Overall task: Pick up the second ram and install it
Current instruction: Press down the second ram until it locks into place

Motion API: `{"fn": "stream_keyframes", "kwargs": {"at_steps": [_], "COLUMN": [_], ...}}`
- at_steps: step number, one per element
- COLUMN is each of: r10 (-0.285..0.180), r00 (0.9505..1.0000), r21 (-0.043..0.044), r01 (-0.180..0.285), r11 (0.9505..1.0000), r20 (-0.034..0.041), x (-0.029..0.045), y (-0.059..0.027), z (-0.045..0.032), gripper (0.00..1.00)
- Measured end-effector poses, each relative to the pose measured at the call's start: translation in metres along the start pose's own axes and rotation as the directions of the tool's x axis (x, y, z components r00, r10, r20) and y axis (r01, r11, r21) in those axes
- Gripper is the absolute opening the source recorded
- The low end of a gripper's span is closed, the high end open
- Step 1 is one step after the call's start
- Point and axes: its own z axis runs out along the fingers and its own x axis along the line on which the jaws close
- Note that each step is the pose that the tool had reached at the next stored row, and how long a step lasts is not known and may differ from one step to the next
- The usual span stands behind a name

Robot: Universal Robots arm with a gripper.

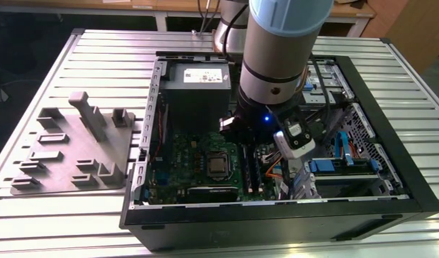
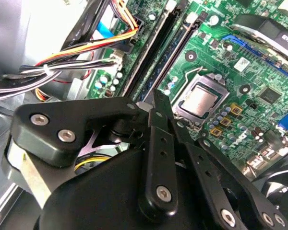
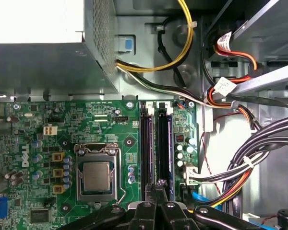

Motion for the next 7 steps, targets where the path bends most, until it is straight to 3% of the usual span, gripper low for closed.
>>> {"fn": "stream_keyframes", "kwargs": {"at_steps": [7], "r10": [0.000], "r00": [1.0000], "r21": [-0.0001], "r01": [0.000], "r11": [1.0000], "r20": [0.0001], "x": [0.0000], "y": [0.0000], "z": [-0.0014], "gripper": [0.10]}}
